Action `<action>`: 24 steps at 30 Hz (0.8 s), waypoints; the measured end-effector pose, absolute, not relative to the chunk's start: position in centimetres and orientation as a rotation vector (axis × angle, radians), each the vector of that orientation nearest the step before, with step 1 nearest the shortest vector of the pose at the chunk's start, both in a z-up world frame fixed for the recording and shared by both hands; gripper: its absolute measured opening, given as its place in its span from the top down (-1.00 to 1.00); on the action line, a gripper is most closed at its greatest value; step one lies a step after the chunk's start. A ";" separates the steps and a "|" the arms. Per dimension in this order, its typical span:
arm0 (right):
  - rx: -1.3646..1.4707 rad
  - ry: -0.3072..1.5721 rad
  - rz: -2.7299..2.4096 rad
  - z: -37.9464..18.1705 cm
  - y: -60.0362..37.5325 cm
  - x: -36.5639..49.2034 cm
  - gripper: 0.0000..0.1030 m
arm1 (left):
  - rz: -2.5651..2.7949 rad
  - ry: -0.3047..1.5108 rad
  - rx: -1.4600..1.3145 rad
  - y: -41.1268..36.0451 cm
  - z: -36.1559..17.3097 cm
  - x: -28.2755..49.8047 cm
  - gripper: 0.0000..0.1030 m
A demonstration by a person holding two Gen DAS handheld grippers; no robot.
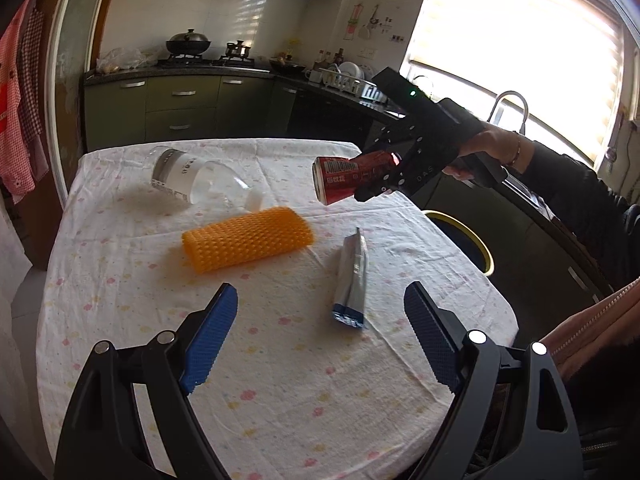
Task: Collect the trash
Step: 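Carry the cola can with the right gripper and drop it into the bin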
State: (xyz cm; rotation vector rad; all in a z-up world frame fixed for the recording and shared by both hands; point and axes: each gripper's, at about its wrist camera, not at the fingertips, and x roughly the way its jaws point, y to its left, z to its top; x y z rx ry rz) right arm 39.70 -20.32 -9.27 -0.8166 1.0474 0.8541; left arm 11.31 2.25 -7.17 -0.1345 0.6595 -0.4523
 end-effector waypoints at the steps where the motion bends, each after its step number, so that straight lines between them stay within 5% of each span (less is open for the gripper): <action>1: -0.800 1.034 0.848 -8.6 -21.0 39.1 -0.46 | -0.460 0.658 -0.128 1.9 -7.1 11.1 -0.64; 14: -0.597 0.979 0.604 -5.1 -33.6 31.3 -0.45 | -0.575 0.648 -0.019 -4.0 -6.1 8.9 -0.64; 24: -0.493 1.115 0.275 -10.7 -45.7 31.5 -0.42 | -0.619 0.674 0.047 -7.4 -6.1 9.3 -0.64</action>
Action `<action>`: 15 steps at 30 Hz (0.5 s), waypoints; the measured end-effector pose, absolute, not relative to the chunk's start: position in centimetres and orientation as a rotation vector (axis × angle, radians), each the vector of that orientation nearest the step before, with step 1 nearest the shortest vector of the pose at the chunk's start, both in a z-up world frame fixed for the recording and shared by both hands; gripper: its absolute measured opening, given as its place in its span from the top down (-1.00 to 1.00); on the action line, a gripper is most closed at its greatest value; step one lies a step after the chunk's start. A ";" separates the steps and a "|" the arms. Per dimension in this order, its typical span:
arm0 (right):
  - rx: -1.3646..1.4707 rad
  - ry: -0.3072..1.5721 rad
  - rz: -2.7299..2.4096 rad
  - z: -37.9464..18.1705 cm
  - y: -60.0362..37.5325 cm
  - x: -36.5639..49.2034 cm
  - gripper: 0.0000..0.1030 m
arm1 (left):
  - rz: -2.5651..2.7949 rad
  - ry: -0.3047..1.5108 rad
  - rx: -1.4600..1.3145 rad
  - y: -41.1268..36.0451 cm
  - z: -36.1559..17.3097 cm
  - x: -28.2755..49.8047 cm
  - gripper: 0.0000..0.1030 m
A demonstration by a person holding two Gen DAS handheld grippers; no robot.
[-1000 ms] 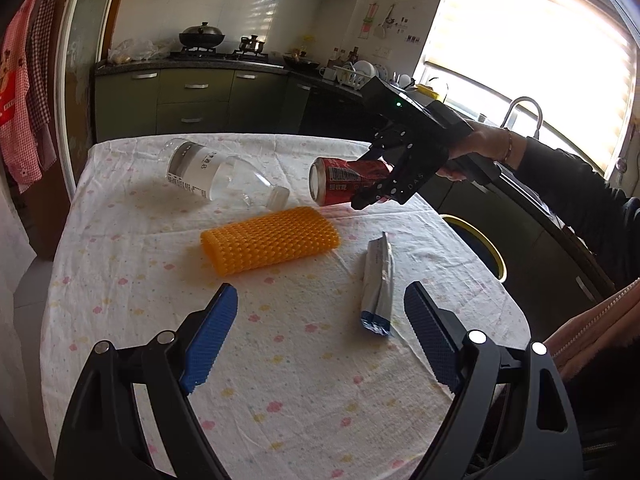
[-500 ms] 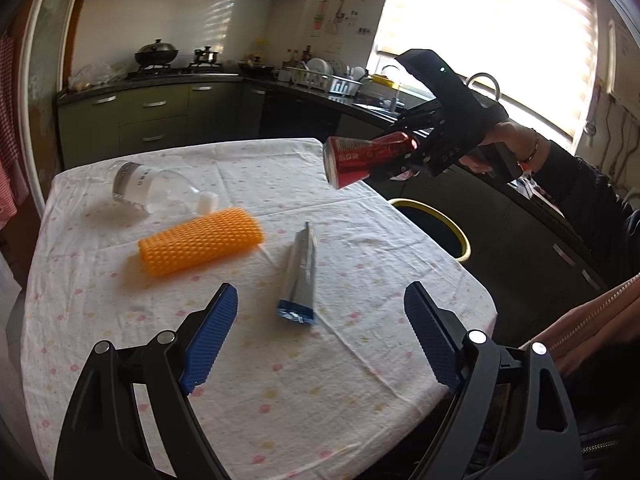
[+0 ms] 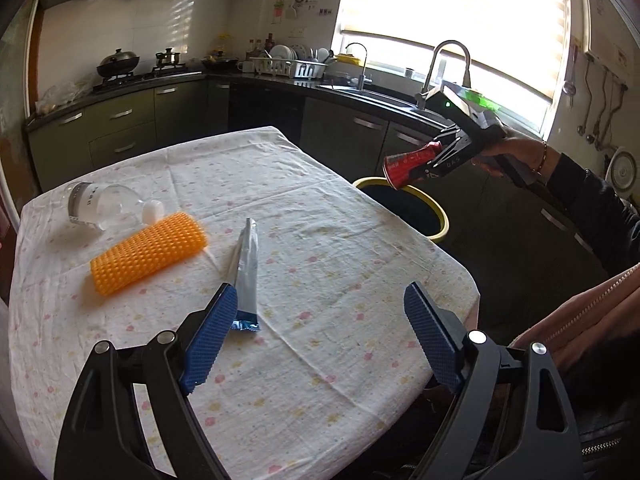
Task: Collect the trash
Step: 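Carry the cola can with the right gripper and drop it into the bin, then grasp the silver toothpaste tube with the left gripper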
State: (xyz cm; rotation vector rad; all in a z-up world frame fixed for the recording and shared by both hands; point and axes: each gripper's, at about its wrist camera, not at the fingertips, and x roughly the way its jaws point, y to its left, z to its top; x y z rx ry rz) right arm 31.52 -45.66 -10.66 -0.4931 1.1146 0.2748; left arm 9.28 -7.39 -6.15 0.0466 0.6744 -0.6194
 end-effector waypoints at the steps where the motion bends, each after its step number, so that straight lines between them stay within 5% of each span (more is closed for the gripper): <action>1: -0.480 1.126 0.247 -11.3 -46.5 31.5 -0.41 | -0.623 0.678 0.055 -7.7 -6.2 9.3 -0.64; 15: -0.271 0.955 0.188 -11.1 -47.3 27.8 -0.56 | -0.633 0.724 0.095 -9.7 -7.2 10.8 -0.66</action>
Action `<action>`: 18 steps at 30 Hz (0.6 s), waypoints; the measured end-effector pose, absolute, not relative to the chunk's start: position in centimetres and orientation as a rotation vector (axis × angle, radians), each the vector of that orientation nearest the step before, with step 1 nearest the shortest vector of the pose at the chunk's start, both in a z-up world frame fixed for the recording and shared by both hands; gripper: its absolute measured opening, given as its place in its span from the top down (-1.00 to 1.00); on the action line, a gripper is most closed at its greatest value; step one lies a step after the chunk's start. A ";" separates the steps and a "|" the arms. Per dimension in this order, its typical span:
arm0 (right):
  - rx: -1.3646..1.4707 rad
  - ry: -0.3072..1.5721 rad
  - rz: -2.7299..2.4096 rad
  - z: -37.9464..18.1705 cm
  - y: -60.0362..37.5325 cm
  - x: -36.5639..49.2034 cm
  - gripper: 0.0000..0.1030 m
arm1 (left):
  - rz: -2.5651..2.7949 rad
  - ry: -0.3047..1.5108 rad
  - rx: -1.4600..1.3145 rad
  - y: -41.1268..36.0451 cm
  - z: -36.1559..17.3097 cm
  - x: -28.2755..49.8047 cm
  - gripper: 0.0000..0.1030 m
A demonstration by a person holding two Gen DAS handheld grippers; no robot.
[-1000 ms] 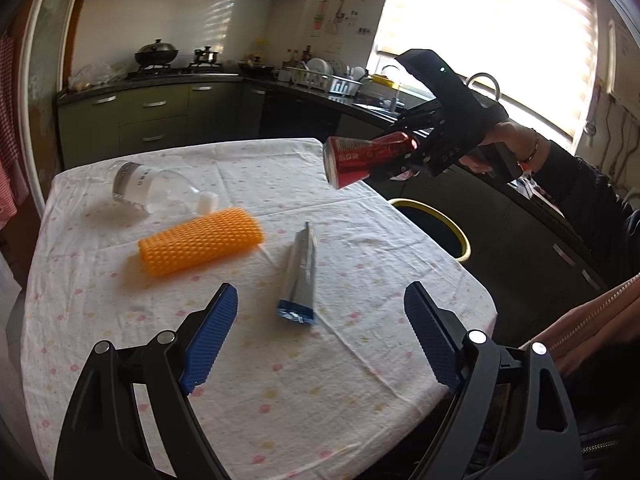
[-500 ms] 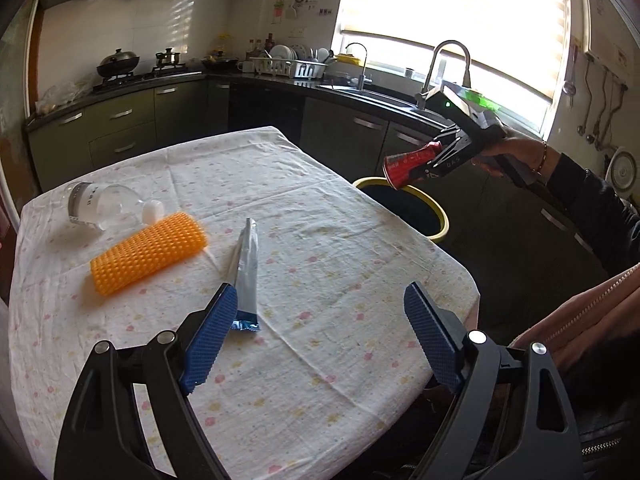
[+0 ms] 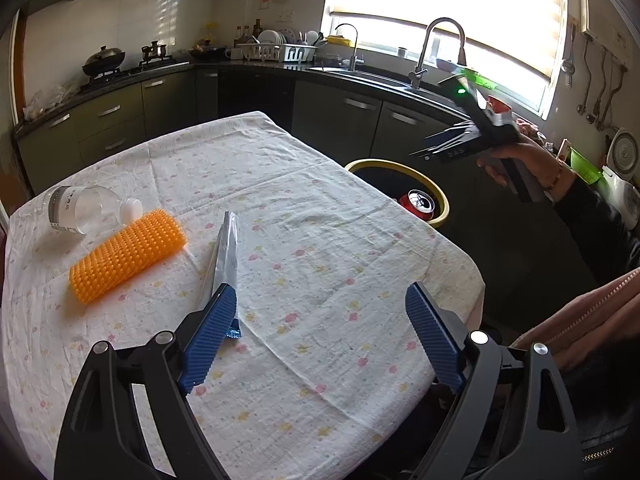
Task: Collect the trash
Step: 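Grasp the silver toothpaste tube with the left gripper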
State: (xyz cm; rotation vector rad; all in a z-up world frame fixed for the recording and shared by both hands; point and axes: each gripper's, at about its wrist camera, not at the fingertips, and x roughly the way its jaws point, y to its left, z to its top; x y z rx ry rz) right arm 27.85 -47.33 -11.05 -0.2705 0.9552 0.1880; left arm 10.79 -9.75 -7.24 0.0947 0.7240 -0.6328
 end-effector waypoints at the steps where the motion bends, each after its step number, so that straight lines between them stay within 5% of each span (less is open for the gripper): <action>1: -0.253 0.933 0.192 -10.8 -46.9 27.0 -0.58 | -0.628 0.728 0.090 -9.7 -7.4 11.1 -0.66; 18: -0.003 0.728 0.205 -9.3 -45.6 16.4 -0.71 | -0.554 0.828 0.115 -9.6 -10.0 17.0 -0.67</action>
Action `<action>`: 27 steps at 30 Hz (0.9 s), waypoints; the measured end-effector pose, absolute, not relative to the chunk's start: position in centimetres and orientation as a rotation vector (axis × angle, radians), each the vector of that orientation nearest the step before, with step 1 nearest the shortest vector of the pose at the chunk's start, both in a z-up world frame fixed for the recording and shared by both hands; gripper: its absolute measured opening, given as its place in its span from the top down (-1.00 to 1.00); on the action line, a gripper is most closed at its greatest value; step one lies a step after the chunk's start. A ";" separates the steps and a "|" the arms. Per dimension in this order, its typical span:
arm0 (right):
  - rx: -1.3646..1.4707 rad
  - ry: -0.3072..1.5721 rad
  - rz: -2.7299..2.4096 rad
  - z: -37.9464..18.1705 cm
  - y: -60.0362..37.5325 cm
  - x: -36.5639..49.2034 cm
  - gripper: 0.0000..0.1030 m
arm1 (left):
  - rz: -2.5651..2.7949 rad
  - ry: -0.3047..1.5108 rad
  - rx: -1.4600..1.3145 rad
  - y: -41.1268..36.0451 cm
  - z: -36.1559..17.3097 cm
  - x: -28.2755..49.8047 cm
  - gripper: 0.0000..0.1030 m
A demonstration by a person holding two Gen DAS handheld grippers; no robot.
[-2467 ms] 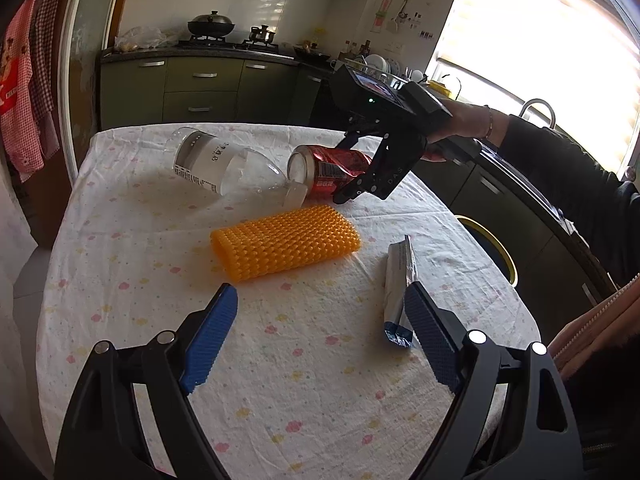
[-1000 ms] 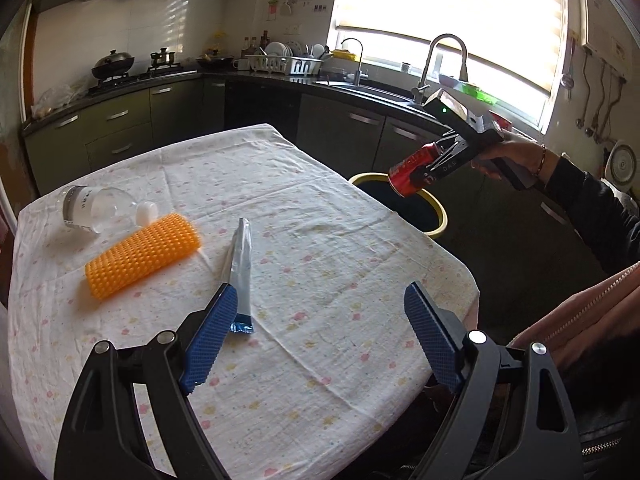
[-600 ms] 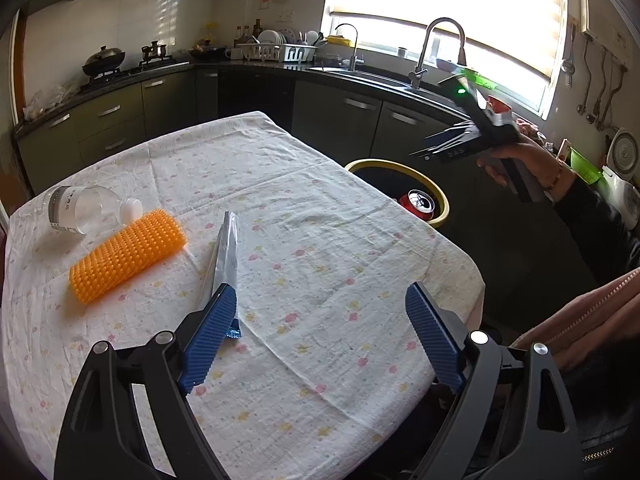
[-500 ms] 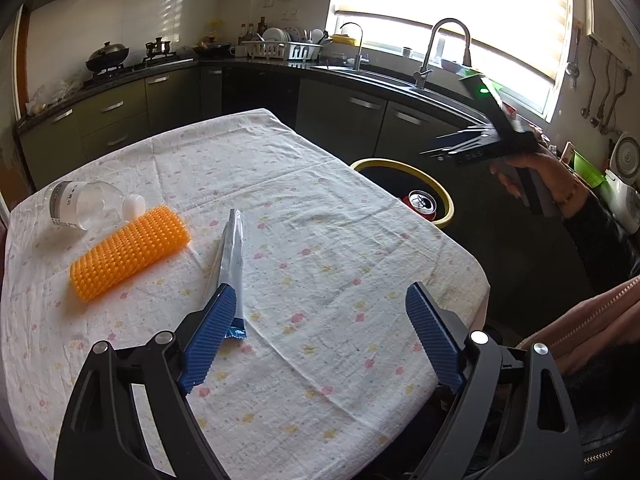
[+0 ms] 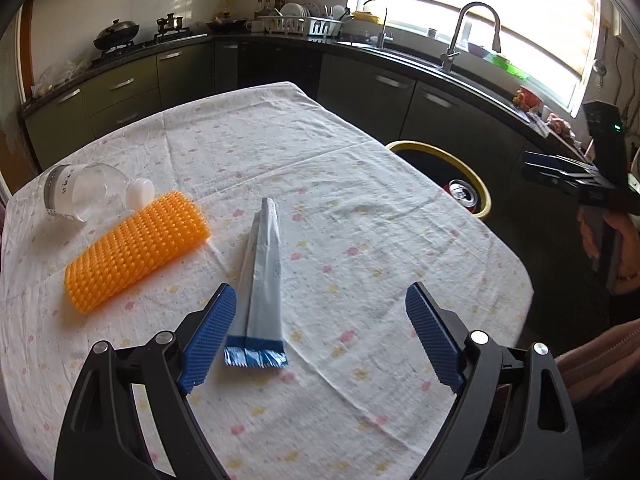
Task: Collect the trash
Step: 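Grasp the silver toothpaste tube with the left gripper, then carry the toothpaste tube with the left gripper and release it into the bin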
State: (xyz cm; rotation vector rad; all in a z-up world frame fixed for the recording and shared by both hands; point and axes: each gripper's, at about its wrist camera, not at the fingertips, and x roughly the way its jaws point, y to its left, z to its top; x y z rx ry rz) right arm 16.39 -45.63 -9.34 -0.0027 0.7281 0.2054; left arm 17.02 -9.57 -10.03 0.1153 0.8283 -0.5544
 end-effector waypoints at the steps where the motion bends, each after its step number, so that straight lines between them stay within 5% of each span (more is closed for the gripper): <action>1: 0.002 0.733 0.205 -9.6 -45.7 16.1 -0.71 | -0.548 0.832 0.126 -9.8 -10.2 17.5 -0.66; 10: 0.074 0.762 0.209 -11.9 -47.0 15.8 -0.72 | -0.489 0.875 0.181 -10.5 -11.4 20.7 -0.46; 27: 0.105 0.766 0.232 -13.0 -47.4 15.8 -0.76 | -0.467 0.994 0.181 -10.5 -13.5 22.0 0.40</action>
